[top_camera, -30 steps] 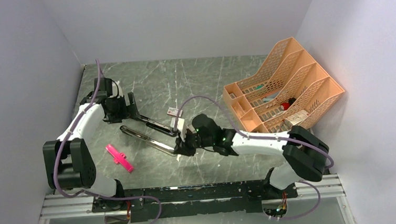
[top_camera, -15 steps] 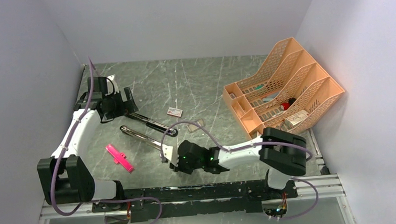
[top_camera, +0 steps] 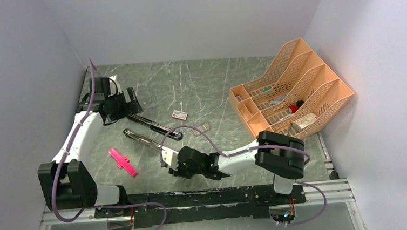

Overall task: Load the staples into the stapler
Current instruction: Place the staple at the center of the board.

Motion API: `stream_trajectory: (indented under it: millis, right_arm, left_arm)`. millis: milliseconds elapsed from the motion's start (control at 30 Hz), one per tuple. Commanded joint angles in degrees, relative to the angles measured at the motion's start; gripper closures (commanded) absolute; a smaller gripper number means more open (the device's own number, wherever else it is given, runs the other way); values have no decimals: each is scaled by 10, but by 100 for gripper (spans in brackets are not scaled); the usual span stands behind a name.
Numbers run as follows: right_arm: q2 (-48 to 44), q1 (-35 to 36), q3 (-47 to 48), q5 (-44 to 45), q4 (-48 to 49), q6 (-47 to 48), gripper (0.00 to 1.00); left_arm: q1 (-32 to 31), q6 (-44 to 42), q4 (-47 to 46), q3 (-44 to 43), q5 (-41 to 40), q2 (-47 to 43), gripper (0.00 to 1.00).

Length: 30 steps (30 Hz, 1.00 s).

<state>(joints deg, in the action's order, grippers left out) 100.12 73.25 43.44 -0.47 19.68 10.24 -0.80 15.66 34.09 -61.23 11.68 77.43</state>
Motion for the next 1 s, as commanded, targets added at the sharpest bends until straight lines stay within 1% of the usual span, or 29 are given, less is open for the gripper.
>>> stream_trajectory:
  millis: [0,100,233,367,467,533,700,833,967]
  right_arm:
    - [10,1,-22,-13,-3,-9,68]
    - [4,-11,-45,-28,20,-18,67]
    - [-8,-35,-81,-71,58,-29,66]
    - [-9,-56,-111,-123,97,-28,65]
    - [-1,-71,-141,-157,156,-28,65]
    - [11,-77,-158,-172,187,-25,65]
    - [49,-81,-186,-187,259,-4,64]
    - [74,-81,-204,-181,311,8,64]
    - [85,-81,-203,-165,318,13,64]
  left_arm:
    - [-5,19,-15,-18,23,-12,4]
    - [-10,35,-25,-16,31,-20,4]
    - [-17,40,-33,-19,25,-21,3]
    - [-18,26,-29,-30,-8,-12,2]
    - [-18,18,-28,-38,-27,-10,0]
    - [-18,20,-35,-37,-34,-13,1]
    - [-16,14,-40,-31,-53,-15,1]
    - [-15,3,-35,-30,-79,-16,1]
    - [-15,-3,-34,-30,-88,-14,1]
